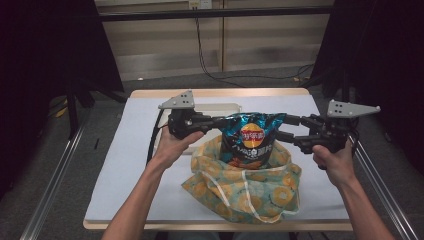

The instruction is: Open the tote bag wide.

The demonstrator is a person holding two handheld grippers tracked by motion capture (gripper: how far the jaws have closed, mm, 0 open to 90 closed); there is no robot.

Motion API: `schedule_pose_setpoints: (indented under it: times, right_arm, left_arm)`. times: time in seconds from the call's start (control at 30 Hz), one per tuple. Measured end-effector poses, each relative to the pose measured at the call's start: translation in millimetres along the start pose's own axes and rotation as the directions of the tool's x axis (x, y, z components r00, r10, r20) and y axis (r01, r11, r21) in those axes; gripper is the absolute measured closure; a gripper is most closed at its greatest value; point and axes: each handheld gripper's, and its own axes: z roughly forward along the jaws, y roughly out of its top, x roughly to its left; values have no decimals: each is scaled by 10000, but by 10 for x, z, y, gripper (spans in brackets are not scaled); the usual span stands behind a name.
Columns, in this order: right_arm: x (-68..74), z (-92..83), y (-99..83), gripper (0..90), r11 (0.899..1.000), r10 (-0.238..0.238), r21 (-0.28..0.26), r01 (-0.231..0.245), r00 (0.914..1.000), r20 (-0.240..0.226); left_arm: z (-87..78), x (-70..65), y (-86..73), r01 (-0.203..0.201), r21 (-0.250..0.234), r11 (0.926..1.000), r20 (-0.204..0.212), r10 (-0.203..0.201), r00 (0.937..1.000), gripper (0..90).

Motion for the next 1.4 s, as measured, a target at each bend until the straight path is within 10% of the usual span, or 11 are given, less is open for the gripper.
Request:
schedule_pose_setpoints:
  times: [0.67,1.03,1.17,1.4]
  right_arm:
    - [234,-314,-665,0,10000,-32,34,28,9958,920]
    - [313,-430,-922,15,9993,330,92,-360,9747,2209]
    - [310,-419,-1000,32,9996,283,-60,-279,9469,3203]
    - [281,-471,-1002,24,9993,323,-267,-253,9508,3080]
  left_arm:
    - [38,9,162,87,-249,9997,97,-85,9999,893]
    - [54,-6,339,51,-496,9988,116,-45,9999,893]
    - [39,-30,415,-20,-514,9987,59,24,10000,893]
    - [34,-56,584,-143,-618,9980,20,144,9999,893]
